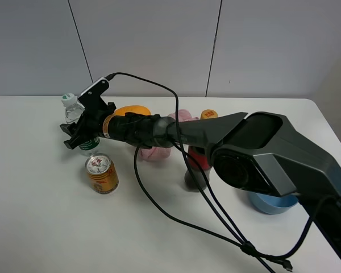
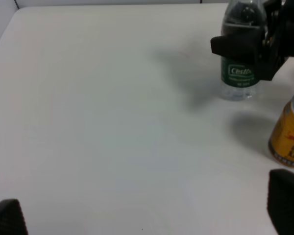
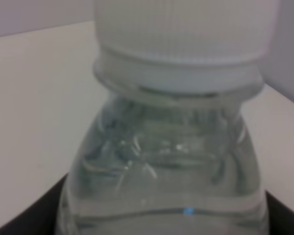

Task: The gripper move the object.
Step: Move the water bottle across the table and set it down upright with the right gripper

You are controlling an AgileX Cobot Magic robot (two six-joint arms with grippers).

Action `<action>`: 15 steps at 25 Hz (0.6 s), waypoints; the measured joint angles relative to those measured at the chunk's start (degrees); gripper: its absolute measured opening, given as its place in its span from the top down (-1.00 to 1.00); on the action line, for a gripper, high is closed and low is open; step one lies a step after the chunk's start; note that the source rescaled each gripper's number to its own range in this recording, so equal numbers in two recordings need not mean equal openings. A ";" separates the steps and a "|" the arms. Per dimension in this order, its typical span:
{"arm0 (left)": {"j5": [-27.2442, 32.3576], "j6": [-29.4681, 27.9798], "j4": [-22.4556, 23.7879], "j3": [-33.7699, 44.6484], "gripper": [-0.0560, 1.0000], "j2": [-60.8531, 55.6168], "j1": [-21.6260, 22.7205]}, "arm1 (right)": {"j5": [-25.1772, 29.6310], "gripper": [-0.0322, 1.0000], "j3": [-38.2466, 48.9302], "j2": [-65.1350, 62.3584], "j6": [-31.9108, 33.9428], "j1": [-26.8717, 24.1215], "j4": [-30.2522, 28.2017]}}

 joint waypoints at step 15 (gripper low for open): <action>0.00 0.00 0.00 0.00 -1.00 0.00 0.00 | 0.82 -0.61 -0.68 -3.03 17.64 0.00 -1.28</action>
